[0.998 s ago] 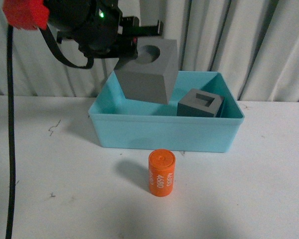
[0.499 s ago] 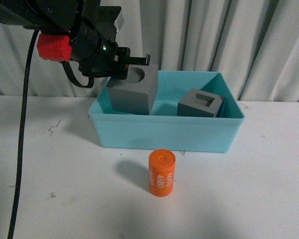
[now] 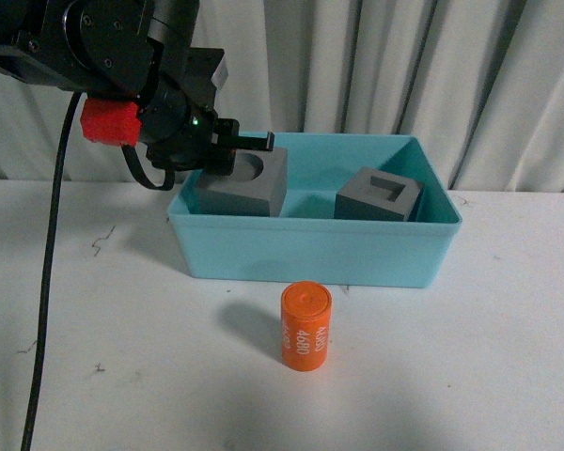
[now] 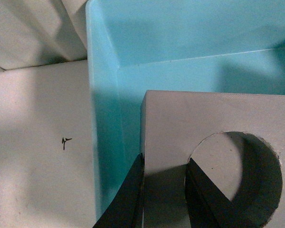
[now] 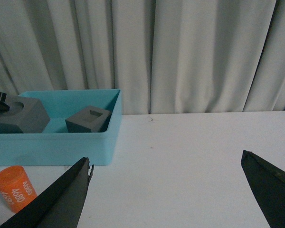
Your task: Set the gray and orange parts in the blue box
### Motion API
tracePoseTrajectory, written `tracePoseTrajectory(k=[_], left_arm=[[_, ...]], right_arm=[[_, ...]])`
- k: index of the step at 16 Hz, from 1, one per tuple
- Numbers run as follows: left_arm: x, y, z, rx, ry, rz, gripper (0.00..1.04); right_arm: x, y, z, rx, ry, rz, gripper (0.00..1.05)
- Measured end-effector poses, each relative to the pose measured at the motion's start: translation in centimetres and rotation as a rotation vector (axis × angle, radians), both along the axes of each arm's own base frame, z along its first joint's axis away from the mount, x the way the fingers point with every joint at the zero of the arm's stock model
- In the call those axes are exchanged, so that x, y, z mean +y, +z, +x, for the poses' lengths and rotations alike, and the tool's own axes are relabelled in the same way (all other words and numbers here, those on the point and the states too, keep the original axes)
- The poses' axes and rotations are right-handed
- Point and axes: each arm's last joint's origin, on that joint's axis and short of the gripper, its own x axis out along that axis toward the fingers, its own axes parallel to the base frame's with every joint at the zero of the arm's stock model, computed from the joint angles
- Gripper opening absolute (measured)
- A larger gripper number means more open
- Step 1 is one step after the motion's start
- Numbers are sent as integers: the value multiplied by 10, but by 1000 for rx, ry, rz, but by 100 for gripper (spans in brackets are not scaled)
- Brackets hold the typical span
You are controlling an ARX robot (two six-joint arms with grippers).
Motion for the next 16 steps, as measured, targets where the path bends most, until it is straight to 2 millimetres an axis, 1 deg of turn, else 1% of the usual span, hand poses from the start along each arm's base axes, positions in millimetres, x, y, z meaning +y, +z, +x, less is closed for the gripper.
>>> tracePoseTrajectory(k=[2,4,6,7,8,9,10,11,12,13,15,16], left_arm=[[3,1,1,-9,6,-3,40],[5,0,1,-7,15,-9,65],[10,0,-8,15,17,-41,85],[16,7,-18,34,15,-90,97],[23,16,-27,32,13,-128,100],[33,34,-45,21,5,-182,97],[44,51,-63,-5,-9,-217,98],[60,71,-94,-10,-15,-267,98],[72,79,-119,-4,-9,-289,98],[87,80,-152,28,23,-311,98],[99,68,-187,90,74,-316,98],[105,56,-212,134,118,-318,98]], right_arm=[[0,0,0,0,0,0,98],[0,0,0,0,0,0,98],[0,0,0,0,0,0,98],[0,0,0,0,0,0,98],[0,0,0,0,0,0,98],[0,0,0,0,0,0,98],[0,0,0,0,0,0,98],[0,0,0,-1,0,0,98],[0,0,0,0,0,0,98],[0,0,0,0,0,0,98],[0,0,0,0,0,0,98],[0,0,0,0,0,0,98]])
